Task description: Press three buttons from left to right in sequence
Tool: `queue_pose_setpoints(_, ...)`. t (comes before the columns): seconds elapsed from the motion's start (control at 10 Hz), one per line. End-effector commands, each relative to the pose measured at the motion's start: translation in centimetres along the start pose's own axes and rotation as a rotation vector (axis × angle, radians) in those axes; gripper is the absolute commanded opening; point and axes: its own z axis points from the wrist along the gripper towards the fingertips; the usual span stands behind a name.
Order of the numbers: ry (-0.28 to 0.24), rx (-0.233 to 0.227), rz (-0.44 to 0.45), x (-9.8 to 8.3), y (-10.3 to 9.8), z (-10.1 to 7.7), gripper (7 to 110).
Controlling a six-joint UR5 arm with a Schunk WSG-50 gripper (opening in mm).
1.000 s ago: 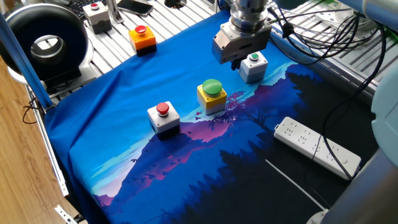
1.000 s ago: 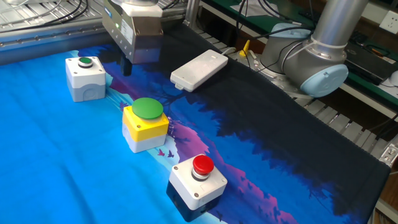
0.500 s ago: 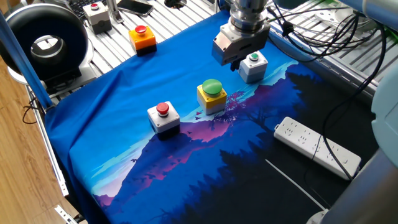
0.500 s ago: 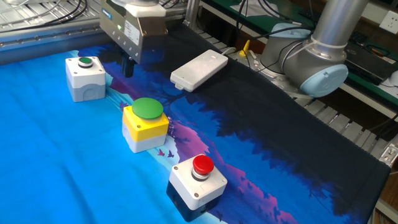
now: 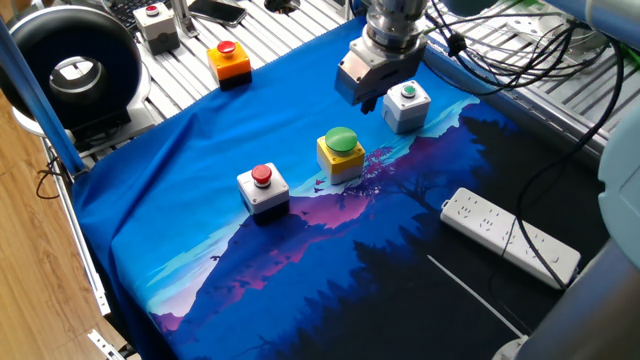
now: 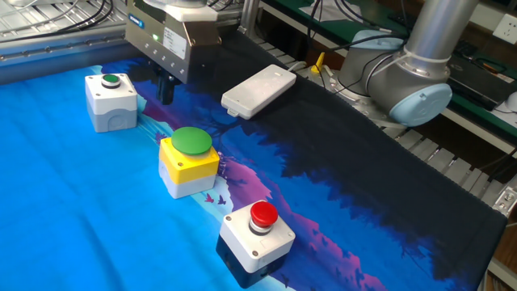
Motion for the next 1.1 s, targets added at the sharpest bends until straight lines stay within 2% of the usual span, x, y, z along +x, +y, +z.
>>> queue_pose_setpoints(0.0,0.032,-0.052,0.066,0.4,3.4,-0.6,7)
queue_pose_setpoints(0.2,0.041,-0.046,0.089,0.5,4.2,-0.4,7)
queue_pose_setpoints(0.5,0.045,-0.061,0.1,0.9,4.7,-0.1,7)
queue_pose_setpoints(0.7,0.036,-0.042,0.107,1.0,4.7,0.5,7)
queue_pose_setpoints(1.0,0.016,-0.041,0.1,0.9,4.6,1.8,7)
